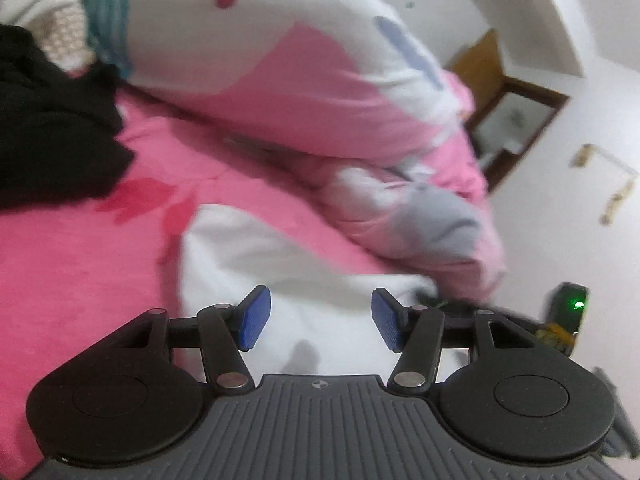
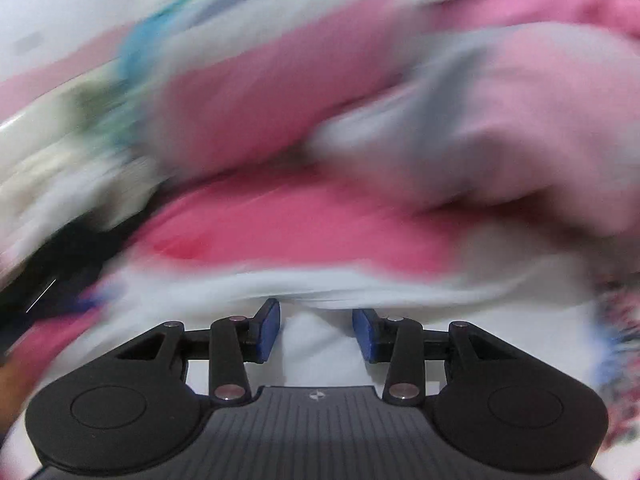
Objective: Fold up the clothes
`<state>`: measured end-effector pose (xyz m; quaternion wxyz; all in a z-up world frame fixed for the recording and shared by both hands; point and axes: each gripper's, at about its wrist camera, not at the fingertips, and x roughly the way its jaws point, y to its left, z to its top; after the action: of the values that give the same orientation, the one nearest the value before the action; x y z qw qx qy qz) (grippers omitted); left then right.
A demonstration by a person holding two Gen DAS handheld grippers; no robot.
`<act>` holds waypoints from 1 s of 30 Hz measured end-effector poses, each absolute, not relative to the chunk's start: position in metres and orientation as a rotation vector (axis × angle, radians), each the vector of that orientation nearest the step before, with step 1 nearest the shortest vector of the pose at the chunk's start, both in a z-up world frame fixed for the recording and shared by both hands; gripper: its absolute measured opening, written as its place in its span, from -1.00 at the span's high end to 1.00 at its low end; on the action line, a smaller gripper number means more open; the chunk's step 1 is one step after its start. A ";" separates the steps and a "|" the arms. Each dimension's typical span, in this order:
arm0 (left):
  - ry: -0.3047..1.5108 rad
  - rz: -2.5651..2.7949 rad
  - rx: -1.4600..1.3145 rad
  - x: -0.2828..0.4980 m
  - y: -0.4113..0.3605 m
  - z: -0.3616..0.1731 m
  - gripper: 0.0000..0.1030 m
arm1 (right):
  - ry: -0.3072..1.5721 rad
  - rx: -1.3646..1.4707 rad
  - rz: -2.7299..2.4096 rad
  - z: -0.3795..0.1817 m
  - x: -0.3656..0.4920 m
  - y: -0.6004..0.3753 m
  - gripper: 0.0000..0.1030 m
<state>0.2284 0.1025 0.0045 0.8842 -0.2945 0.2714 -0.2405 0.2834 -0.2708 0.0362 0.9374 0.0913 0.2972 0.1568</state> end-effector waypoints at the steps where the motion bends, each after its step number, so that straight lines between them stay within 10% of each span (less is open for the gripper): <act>1: 0.560 -0.480 -0.640 0.229 0.108 0.003 -0.09 | 0.558 0.222 0.255 0.036 0.280 -0.281 0.14; 9: 0.542 -0.458 -0.893 0.240 0.143 -0.019 -0.09 | 0.337 0.414 0.185 0.059 0.238 -0.324 0.14; 30: 0.802 -0.558 -0.902 0.043 0.145 0.005 -0.29 | 0.748 1.004 -0.057 0.009 0.040 -0.398 -0.27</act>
<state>0.0425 0.1449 0.0051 0.7871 -0.4184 0.3721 -0.2589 0.0400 -0.3975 0.0088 0.8101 0.4697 0.3500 -0.0266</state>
